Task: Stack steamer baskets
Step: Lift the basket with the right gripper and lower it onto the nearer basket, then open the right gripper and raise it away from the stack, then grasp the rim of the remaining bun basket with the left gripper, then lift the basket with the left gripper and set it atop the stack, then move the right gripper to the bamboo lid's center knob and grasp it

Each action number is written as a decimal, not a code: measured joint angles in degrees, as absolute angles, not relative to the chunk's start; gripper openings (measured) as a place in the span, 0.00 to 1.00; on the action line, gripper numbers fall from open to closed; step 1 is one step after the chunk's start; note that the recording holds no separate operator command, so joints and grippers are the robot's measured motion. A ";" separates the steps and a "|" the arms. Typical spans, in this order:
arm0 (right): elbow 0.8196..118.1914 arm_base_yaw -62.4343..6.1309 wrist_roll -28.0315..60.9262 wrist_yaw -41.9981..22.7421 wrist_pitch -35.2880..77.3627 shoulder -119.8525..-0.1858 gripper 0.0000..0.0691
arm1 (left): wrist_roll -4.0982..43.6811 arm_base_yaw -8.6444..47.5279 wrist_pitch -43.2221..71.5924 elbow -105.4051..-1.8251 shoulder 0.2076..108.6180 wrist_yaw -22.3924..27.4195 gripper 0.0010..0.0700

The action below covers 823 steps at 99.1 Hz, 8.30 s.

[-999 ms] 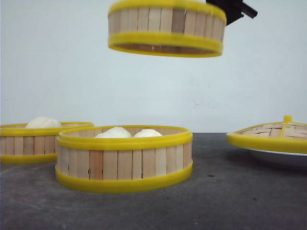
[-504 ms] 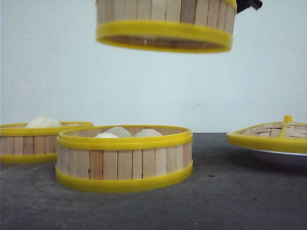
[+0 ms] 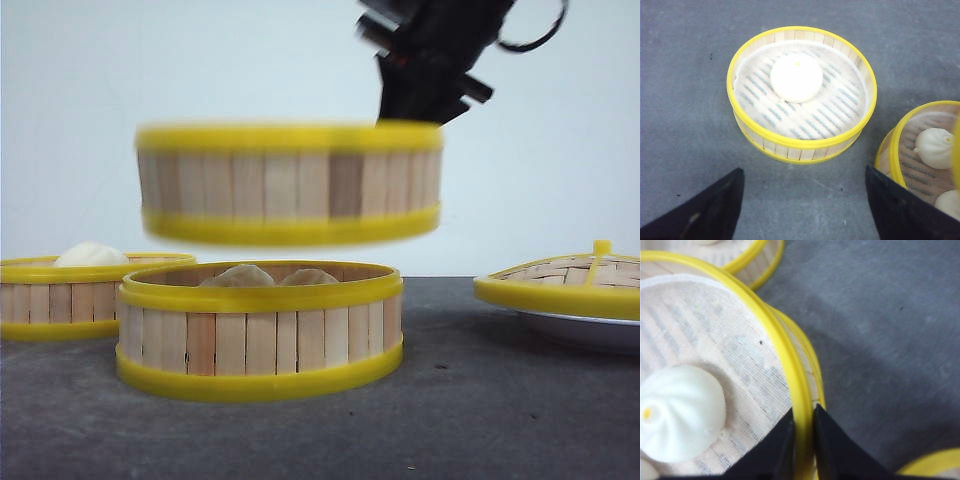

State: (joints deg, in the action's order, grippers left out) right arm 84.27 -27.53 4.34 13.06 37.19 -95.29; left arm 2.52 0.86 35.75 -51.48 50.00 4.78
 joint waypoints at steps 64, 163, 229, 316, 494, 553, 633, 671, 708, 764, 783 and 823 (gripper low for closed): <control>84.14 -28.86 3.40 10.81 31.00 -101.65 0.05 | 2.52 0.86 35.75 -51.48 50.28 4.78 0.66; 84.14 -27.00 1.10 11.60 27.83 -105.49 0.04 | 2.52 0.86 35.77 -51.48 50.30 4.78 0.66; 84.12 -25.23 -0.25 11.79 34.76 -96.40 0.60 | 2.55 -0.10 33.71 -51.48 54.02 4.82 0.66; 60.93 -12.67 -0.56 3.97 52.05 -55.11 0.60 | 3.95 -8.80 23.44 -70.17 99.50 4.78 0.56; 60.64 -12.62 -5.39 -1.34 63.64 -36.77 0.60 | -5.61 9.39 64.93 -111.37 96.49 20.99 0.03; 60.64 -12.62 -5.39 -1.34 63.37 -36.77 0.60 | -6.35 16.78 56.82 -98.91 96.49 18.26 0.03; 60.64 -12.62 -5.39 -1.34 63.83 -36.77 0.60 | -4.73 16.78 48.18 -94.32 97.80 18.46 0.03; 60.64 -12.62 -5.39 -1.37 63.81 -36.77 0.60 | -4.60 17.06 47.88 -94.32 99.46 14.94 0.03; 60.64 -12.62 -5.39 -1.37 63.13 -37.67 0.60 | -3.53 16.95 47.46 -94.32 99.46 13.85 0.40; 60.64 -9.80 -3.36 3.84 44.16 -64.60 0.60 | -2.44 14.09 52.71 -94.65 86.15 8.32 0.42; 60.64 -7.66 -2.72 4.49 38.98 -73.32 0.60 | -2.31 10.20 52.73 -89.12 81.32 7.66 0.41; 60.62 -5.74 -1.50 4.49 31.79 -85.27 0.60 | -0.34 9.15 47.75 -70.11 63.35 5.89 0.41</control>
